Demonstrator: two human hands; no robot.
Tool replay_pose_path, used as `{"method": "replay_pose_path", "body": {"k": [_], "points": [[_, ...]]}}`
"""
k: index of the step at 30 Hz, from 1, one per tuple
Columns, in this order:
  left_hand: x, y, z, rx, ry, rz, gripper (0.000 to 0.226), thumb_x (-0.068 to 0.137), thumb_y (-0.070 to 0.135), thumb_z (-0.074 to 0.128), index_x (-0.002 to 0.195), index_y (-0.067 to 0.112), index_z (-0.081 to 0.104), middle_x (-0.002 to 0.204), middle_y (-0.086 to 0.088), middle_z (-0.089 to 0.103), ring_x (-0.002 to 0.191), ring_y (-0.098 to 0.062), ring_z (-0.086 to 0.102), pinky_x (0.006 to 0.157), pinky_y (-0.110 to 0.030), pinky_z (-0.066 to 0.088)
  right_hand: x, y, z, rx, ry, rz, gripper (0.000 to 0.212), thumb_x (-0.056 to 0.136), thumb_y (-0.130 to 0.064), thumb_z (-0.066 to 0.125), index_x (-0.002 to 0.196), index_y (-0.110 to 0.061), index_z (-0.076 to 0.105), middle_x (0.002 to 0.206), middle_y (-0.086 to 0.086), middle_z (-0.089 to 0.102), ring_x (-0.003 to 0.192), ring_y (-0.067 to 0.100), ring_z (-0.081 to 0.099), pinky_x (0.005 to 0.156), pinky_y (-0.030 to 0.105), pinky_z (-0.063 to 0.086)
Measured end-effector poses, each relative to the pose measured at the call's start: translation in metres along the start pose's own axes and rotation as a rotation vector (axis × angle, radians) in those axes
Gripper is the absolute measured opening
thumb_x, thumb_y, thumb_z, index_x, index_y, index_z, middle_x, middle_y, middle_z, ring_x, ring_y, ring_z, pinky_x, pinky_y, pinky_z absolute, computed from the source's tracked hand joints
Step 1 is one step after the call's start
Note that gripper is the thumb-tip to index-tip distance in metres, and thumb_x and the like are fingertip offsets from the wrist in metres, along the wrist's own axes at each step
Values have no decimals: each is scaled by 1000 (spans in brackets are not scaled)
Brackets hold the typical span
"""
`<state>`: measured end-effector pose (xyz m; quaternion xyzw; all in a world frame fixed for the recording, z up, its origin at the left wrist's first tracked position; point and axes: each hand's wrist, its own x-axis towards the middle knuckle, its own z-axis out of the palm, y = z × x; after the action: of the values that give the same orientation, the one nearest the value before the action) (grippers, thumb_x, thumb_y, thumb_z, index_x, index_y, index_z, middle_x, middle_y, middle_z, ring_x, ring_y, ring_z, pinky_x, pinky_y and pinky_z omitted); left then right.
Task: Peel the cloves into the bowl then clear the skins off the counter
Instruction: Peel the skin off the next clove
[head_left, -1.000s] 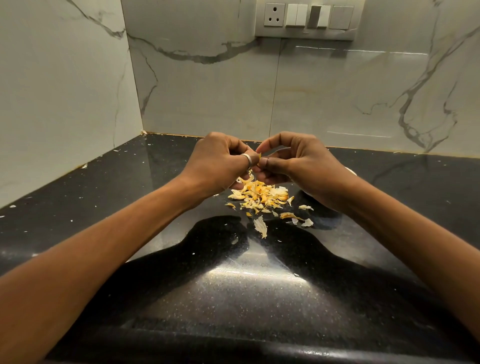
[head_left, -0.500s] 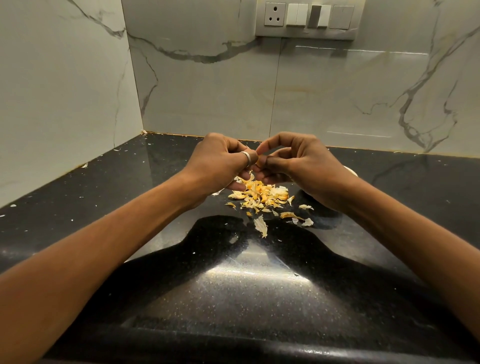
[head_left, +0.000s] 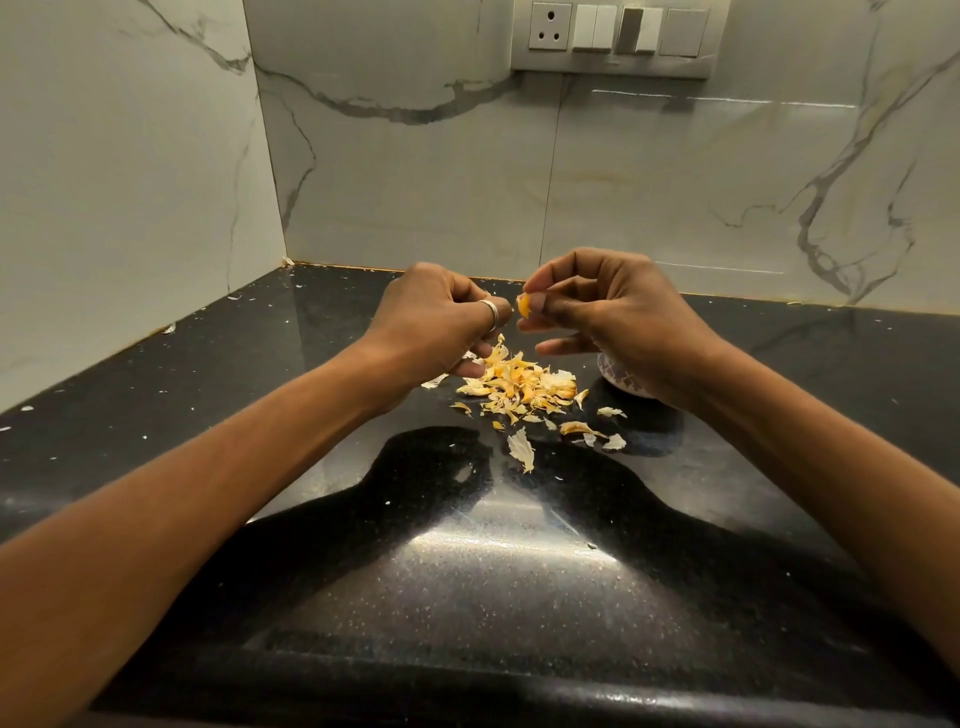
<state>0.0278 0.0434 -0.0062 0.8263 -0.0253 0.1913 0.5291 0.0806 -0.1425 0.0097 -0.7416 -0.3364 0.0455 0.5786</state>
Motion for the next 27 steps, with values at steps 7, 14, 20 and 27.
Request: {"method": "replay_pose_path", "body": {"k": [7, 14, 20, 27], "points": [[2, -2, 2, 131, 18, 18, 19, 86, 25, 78, 78, 9, 71, 74, -12, 72, 62, -19, 70, 59, -35, 62, 3, 0, -7, -72, 58, -18, 17, 91, -4, 67, 108, -4, 69, 102, 8, 74, 94, 16, 71, 76, 29, 61], [1, -1, 2, 142, 28, 116, 12, 89, 25, 75, 88, 13, 74, 76, -5, 71, 63, -13, 69, 54, -28, 59, 3, -2, -10, -112, 49, -1, 13, 91, -5, 67, 103, -8, 71, 101, 7, 74, 95, 16, 71, 76, 27, 61], [1, 0, 1, 7, -12, 69, 18, 93, 14, 70, 110, 9, 71, 93, -9, 72, 70, -12, 71, 57, -28, 58, 3, -2, -6, -148, 13, 8, 12, 91, -7, 68, 95, -16, 74, 102, 4, 75, 100, 19, 69, 73, 24, 59], [-2, 6, 0, -142, -70, -27, 30, 89, 7, 73, 117, 7, 64, 93, -10, 72, 76, -14, 73, 60, -30, 60, 1, -2, -3, -170, -3, -12, 14, 90, -6, 69, 90, -20, 73, 95, -4, 74, 86, 4, 66, 65, 18, 55]]}}
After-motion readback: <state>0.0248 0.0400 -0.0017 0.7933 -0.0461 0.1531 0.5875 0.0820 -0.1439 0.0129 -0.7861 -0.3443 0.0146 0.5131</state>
